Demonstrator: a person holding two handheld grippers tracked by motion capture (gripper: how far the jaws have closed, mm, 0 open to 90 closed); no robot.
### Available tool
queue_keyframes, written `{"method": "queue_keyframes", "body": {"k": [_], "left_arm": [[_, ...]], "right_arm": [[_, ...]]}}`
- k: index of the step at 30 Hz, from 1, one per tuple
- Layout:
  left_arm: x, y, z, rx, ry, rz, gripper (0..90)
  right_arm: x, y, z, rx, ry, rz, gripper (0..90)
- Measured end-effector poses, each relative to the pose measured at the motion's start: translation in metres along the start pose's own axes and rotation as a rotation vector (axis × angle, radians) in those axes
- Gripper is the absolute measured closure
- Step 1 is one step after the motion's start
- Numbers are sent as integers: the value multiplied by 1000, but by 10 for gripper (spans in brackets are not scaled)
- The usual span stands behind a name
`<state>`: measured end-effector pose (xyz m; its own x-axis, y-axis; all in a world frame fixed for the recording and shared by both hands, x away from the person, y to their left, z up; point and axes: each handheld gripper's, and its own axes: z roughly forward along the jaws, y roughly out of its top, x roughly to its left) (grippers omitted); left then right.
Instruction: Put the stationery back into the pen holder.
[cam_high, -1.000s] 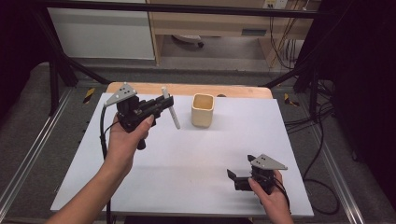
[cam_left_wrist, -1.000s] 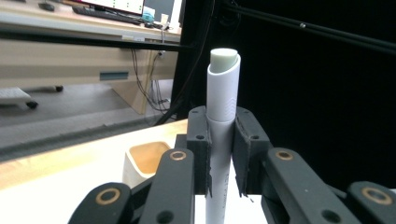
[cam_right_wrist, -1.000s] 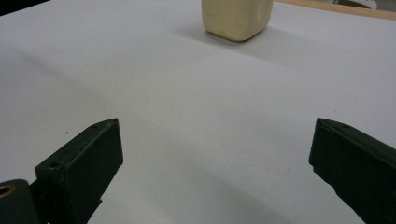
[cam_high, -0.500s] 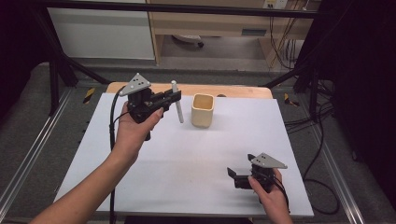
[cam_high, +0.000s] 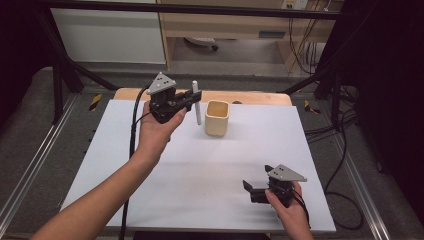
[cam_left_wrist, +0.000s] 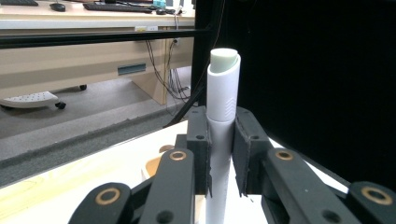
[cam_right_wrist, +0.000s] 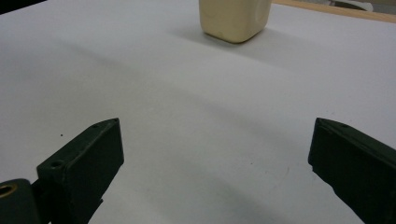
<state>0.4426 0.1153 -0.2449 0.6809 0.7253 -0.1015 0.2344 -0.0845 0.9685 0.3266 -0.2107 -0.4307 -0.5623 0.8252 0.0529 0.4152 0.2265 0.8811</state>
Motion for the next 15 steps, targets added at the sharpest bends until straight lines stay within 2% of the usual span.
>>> {"method": "queue_keyframes", "body": {"k": [3,8,13,15], "left_arm": [[0,1,3,0,5,8,786],[4,2,5,-12,20,-7,786],[11,4,5,-15,43,-17,786],[13,4,5,-5,57,-5,786]], "right_arm": [[1,0,1,0,1,-6,38],[0,0,0,-1,-2,-11,39],[-2,-1,1,-1,-5,7,38],[-3,-1,2,-3,-11,13,39]]}}
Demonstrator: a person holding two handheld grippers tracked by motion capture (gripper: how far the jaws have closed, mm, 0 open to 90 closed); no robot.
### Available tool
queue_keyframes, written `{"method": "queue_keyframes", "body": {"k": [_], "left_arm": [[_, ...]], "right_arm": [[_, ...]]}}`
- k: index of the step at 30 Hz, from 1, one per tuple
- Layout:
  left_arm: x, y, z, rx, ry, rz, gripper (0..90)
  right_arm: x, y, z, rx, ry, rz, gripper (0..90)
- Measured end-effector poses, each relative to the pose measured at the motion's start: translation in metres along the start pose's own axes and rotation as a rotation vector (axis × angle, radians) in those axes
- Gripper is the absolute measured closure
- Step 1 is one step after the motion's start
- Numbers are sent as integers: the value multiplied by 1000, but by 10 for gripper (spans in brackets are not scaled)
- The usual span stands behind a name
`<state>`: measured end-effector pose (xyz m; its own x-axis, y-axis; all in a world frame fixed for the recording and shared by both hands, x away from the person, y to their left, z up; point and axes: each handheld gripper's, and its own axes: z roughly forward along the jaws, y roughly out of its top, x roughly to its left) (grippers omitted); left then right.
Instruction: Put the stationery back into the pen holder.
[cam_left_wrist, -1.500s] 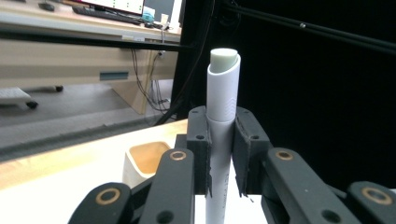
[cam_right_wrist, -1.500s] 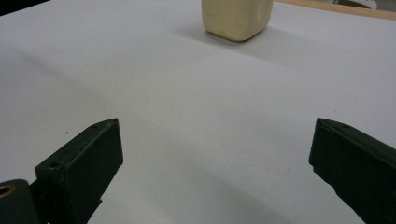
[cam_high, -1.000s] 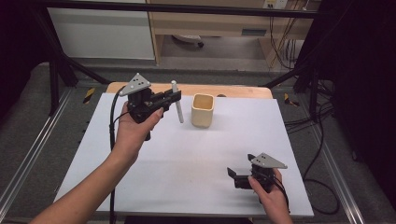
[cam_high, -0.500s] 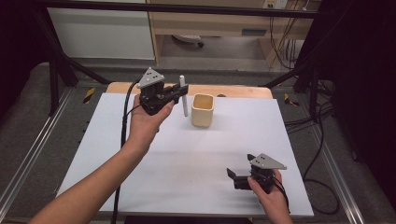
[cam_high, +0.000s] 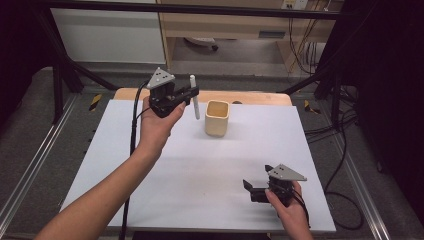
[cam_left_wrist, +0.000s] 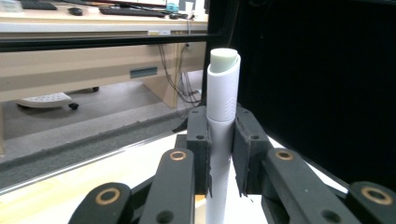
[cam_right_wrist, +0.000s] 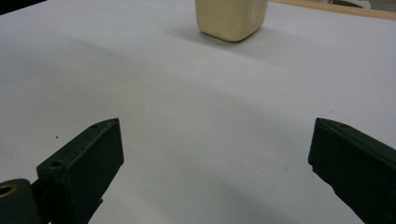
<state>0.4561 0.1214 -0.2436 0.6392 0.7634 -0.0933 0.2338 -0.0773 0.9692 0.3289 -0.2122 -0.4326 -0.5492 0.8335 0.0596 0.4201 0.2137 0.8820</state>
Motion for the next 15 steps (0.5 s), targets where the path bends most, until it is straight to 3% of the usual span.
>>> {"method": "queue_keyframes", "body": {"k": [3,15], "left_arm": [[2,-4,2,23,17,21,786],[11,-10,20,29,48,-5,785]], "right_arm": [[0,1,-2,-10,-3,7,41],[5,2,1,5,1,-34,40]]}}
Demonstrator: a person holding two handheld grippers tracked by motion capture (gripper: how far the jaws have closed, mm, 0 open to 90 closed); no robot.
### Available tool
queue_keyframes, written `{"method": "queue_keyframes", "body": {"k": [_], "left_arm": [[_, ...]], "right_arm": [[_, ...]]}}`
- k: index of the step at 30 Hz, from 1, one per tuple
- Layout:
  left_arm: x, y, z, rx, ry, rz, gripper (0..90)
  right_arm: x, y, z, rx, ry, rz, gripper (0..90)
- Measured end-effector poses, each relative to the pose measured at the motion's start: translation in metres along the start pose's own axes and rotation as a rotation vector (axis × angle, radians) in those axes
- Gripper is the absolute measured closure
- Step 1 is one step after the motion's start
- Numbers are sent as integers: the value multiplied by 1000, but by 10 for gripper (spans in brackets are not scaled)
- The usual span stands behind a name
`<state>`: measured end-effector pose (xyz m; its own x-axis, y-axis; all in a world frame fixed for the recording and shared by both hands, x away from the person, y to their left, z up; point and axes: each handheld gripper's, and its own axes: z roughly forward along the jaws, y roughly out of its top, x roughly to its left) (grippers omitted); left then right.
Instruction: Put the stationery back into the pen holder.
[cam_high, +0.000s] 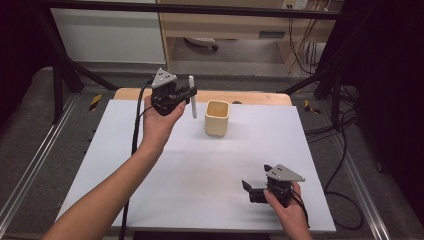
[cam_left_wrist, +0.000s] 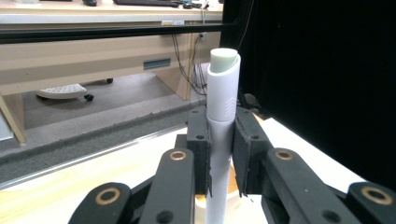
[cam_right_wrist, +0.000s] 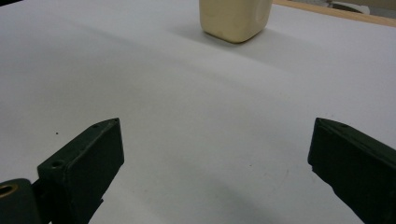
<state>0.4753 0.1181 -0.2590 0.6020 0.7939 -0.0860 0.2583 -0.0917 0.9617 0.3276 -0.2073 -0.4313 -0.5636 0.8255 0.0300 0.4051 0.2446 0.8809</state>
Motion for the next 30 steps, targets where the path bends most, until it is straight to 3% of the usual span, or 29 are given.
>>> {"method": "queue_keyframes", "body": {"k": [5,17,30], "left_arm": [[-3,0,9,-5,1,-6,786],[-3,-9,44,18,10,-6,786],[-4,-7,62,16,26,5,786]], "right_arm": [[5,1,0,5,9,-31,37],[8,1,2,9,22,-34,36],[8,1,2,5,28,-37,36]]}}
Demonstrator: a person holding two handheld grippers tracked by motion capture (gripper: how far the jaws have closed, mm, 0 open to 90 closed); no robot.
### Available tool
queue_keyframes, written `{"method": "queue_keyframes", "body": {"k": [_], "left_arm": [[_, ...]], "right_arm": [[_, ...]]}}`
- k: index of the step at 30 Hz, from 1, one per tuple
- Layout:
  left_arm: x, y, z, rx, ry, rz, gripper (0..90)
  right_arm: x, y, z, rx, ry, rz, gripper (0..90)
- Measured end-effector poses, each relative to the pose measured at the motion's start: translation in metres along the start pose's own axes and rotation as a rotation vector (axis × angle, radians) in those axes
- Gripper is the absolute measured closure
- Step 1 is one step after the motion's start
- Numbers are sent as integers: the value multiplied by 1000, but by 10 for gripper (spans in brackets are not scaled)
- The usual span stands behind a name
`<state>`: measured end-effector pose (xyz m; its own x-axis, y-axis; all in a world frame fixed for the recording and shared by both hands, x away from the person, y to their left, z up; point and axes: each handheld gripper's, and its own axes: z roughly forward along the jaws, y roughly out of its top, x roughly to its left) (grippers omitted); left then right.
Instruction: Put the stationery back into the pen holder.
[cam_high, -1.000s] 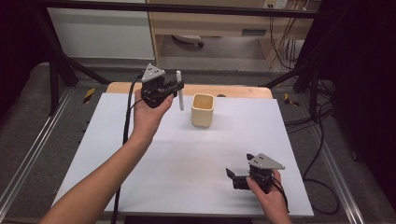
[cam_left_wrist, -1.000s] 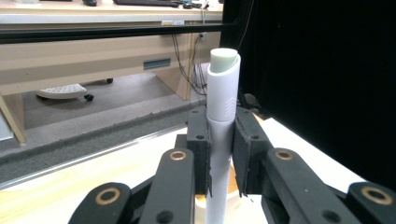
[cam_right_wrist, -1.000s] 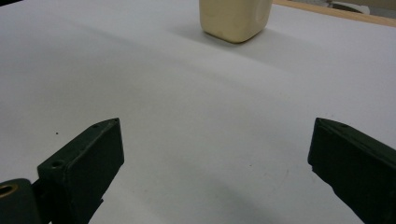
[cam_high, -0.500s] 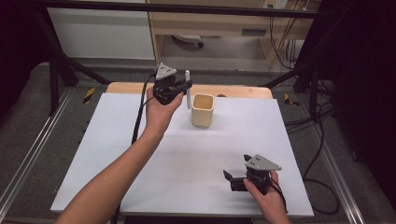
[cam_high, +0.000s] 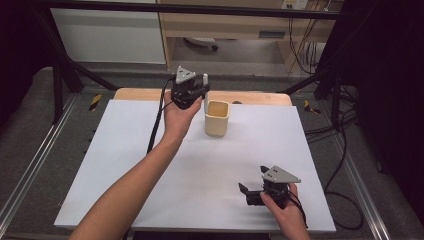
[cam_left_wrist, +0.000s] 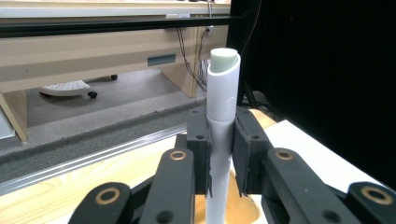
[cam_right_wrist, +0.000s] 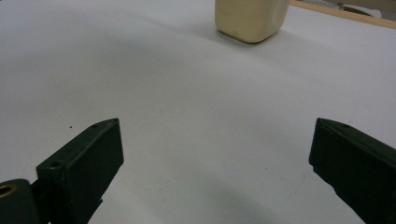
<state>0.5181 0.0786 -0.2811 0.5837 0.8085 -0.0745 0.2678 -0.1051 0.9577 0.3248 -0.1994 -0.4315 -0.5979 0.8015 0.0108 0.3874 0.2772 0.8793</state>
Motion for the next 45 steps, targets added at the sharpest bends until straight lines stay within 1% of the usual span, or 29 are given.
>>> {"method": "queue_keyframes", "body": {"k": [2,5,9,10,11,15,22,28,29,31,34,38,45], "left_arm": [[-1,1,4,3,1,7,785],[-2,2,9,7,-1,-8,786],[-4,4,14,6,2,-10,785],[-5,5,16,7,4,-9,786],[-6,6,17,9,5,-7,786],[-10,8,22,6,11,3,785],[-16,10,30,2,14,14,785],[-20,6,37,11,13,21,785],[-22,4,40,16,16,34,785],[-23,1,43,26,16,43,785],[-25,-3,47,33,12,41,785],[-24,-6,50,38,16,41,785],[-21,-11,55,57,30,56,785]], "right_arm": [[0,0,1,5,0,3,36],[0,0,0,1,3,7,36],[-2,1,-4,-7,-2,5,36],[-3,1,-4,-9,-5,0,35],[-3,1,-5,-9,-4,6,35],[-6,1,-6,-12,-6,4,35],[-7,2,-7,-16,-6,8,35],[-8,2,-7,-15,-8,10,35],[-8,2,-8,-16,-7,13,34],[-9,2,-8,-17,-7,13,35],[-9,2,-8,-16,-6,12,35],[-8,2,-7,-17,-3,6,35],[-8,2,-8,-16,-4,4,34]]}}
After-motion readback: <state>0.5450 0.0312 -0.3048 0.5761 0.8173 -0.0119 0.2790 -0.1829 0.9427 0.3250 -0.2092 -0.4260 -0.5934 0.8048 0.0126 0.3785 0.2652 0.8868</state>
